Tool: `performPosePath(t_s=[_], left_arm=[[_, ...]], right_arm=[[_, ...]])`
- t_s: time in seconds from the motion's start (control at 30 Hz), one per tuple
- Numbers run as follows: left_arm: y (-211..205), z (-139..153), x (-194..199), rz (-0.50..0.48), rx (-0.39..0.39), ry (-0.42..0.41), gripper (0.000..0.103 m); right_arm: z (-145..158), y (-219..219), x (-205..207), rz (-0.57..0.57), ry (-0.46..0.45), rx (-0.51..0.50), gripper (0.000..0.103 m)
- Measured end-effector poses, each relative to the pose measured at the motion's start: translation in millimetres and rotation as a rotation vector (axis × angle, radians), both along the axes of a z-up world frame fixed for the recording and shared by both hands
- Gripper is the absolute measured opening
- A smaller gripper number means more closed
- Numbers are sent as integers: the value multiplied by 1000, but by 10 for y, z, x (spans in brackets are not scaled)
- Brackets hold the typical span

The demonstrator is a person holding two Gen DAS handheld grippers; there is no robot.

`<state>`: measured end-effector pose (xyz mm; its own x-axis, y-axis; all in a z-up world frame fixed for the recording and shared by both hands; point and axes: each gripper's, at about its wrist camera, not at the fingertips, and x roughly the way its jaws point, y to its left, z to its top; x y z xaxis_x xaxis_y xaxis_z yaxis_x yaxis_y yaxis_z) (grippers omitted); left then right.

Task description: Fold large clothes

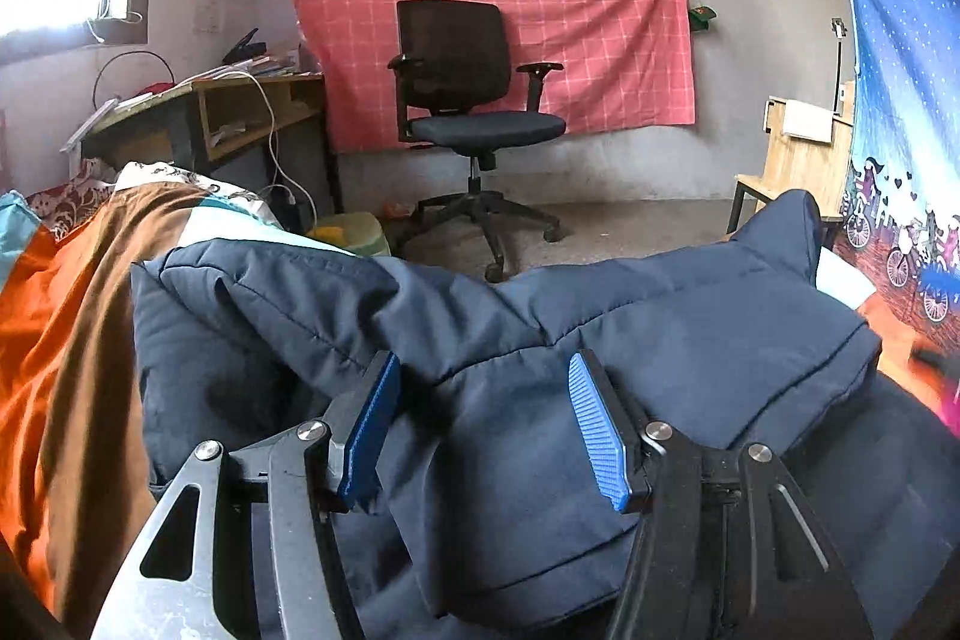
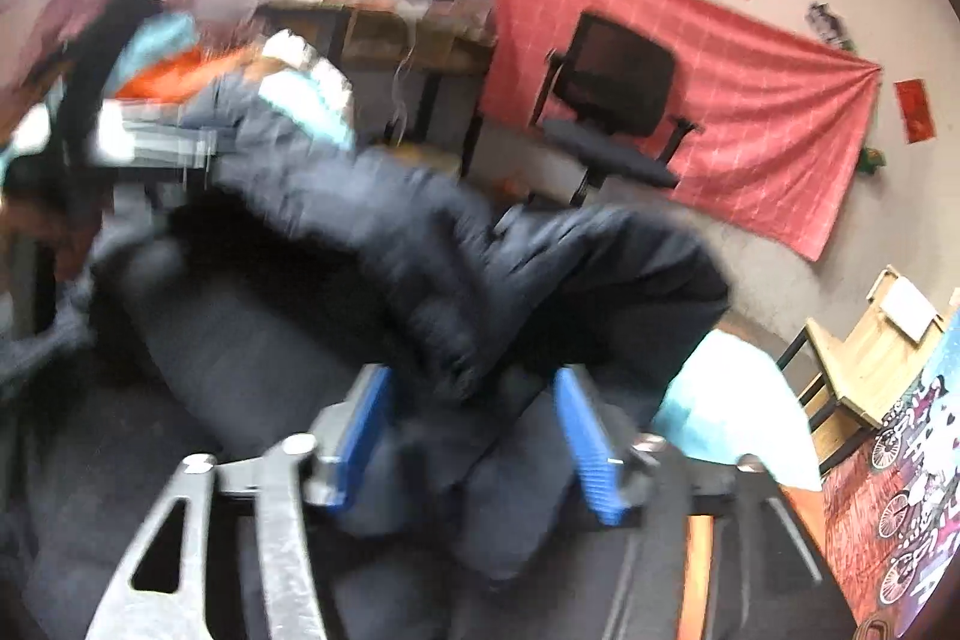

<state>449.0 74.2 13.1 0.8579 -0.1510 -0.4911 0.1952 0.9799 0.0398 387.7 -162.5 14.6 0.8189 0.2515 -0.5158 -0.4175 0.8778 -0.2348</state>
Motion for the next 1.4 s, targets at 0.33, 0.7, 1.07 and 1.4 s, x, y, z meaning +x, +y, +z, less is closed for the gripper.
performPosePath(t_s=[0.33, 0.7, 1.07, 1.4], left_arm=[[22, -156, 98, -27, 44, 16, 53], [-17, -345, 169, -18, 19, -6, 53], [-6, -462, 208, -31, -28, -38, 53], [363, 117, 2, 47, -116, -203, 53]], right_arm=[[398, 151, 1119, -102, -18, 184, 50], [-362, -103, 1847, -348, 220, 188, 7], [-881, -417, 2001, -348, 374, 445, 2], [-448, -342, 1844, -311, 268, 310, 3]])
